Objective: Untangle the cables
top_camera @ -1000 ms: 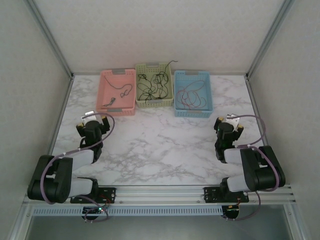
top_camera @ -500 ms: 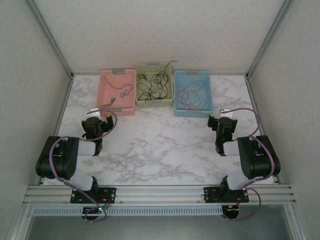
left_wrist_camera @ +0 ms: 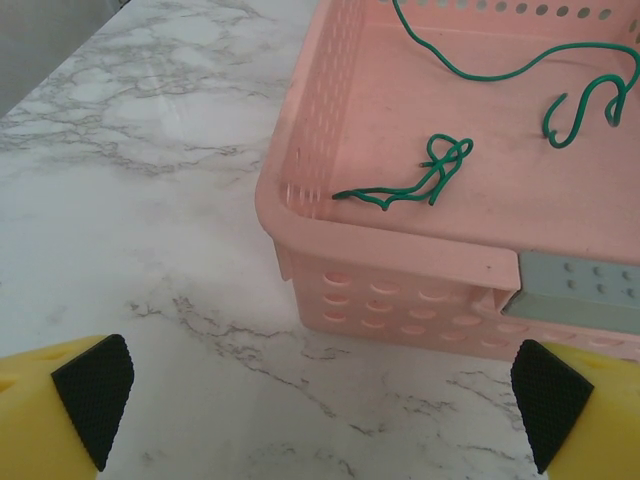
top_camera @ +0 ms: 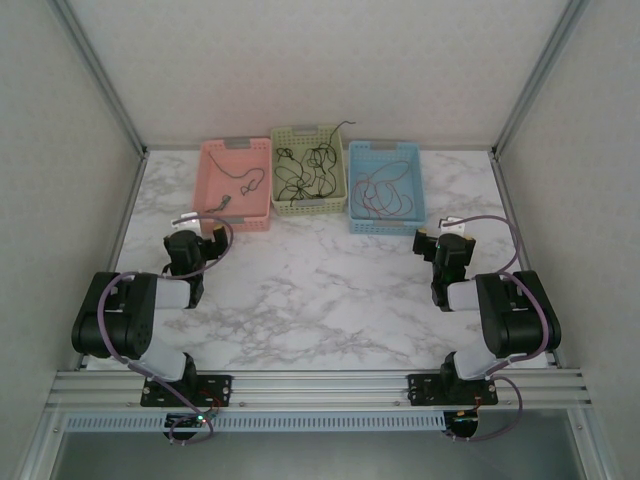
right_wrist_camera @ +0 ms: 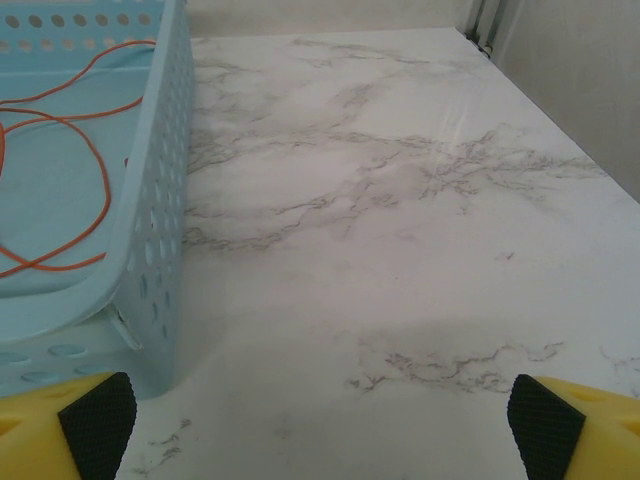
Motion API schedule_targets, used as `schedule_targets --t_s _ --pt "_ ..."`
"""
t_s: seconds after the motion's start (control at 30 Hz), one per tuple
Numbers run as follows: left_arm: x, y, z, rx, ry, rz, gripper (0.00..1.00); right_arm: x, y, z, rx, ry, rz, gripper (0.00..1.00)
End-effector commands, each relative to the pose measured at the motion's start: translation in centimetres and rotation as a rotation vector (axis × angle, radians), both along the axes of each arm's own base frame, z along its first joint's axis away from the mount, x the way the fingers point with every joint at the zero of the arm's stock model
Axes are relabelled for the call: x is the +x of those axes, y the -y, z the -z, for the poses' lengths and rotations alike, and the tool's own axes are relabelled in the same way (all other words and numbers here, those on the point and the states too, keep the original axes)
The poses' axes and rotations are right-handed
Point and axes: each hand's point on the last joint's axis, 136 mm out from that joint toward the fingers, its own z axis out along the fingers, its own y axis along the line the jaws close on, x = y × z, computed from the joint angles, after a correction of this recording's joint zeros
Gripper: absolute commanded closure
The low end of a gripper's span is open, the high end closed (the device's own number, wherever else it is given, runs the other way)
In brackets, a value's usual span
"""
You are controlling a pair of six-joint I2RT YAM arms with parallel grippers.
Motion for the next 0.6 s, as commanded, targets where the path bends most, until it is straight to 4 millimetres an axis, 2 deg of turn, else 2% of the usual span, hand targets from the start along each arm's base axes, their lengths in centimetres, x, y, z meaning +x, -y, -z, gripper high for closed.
schedule_targets --t_s 0.0,0.57 --pt "0.57 -0.06 -1.09 -0.018 0.036 0.000 0.00 0.51 -0.07 -0.75 0.011 0.023 -0.005 0.01" --pt "0.57 -0.10 -1.03 -0.017 0.034 0.000 0.00 0.67 -0.12 -0.61 0.030 0.011 -0.022 0.01"
